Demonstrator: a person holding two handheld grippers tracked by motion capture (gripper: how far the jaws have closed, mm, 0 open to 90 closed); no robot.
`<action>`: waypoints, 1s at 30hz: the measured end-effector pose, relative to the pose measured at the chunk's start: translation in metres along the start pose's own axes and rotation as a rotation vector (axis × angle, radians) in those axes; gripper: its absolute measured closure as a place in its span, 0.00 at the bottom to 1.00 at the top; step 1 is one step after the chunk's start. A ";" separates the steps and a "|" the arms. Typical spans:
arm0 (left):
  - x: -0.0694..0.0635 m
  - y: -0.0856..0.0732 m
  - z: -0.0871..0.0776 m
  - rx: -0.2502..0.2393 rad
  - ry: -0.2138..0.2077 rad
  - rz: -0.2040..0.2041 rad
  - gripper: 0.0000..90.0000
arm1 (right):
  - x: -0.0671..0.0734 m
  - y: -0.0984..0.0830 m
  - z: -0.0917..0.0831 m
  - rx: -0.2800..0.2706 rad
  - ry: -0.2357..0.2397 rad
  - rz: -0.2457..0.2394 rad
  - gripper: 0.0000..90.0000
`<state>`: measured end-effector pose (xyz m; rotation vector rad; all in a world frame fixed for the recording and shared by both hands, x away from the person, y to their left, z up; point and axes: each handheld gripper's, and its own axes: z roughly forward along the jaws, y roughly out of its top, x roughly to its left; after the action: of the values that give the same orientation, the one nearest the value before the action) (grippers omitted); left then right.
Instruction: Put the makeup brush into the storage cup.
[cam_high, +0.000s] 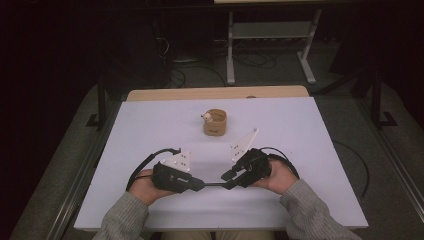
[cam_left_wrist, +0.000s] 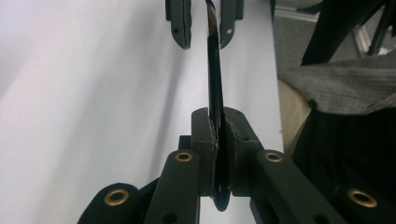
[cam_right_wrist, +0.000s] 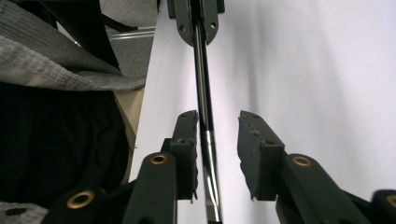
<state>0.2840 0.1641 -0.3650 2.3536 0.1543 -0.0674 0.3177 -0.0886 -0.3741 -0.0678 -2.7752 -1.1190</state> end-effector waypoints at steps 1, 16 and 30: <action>0.001 0.001 -0.002 0.001 0.001 0.009 0.93 | -0.001 0.000 -0.001 -0.002 0.003 -0.004 0.77; -0.002 0.009 0.009 0.054 -0.026 0.008 0.77 | 0.007 0.027 -0.002 0.151 0.023 -0.097 0.92; -0.006 0.008 0.013 0.086 -0.033 0.018 0.92 | 0.020 0.040 0.002 0.192 -0.006 -0.145 0.91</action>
<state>0.2789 0.1485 -0.3680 2.4376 0.1165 -0.1064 0.3020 -0.0592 -0.3450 0.1536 -2.9170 -0.8752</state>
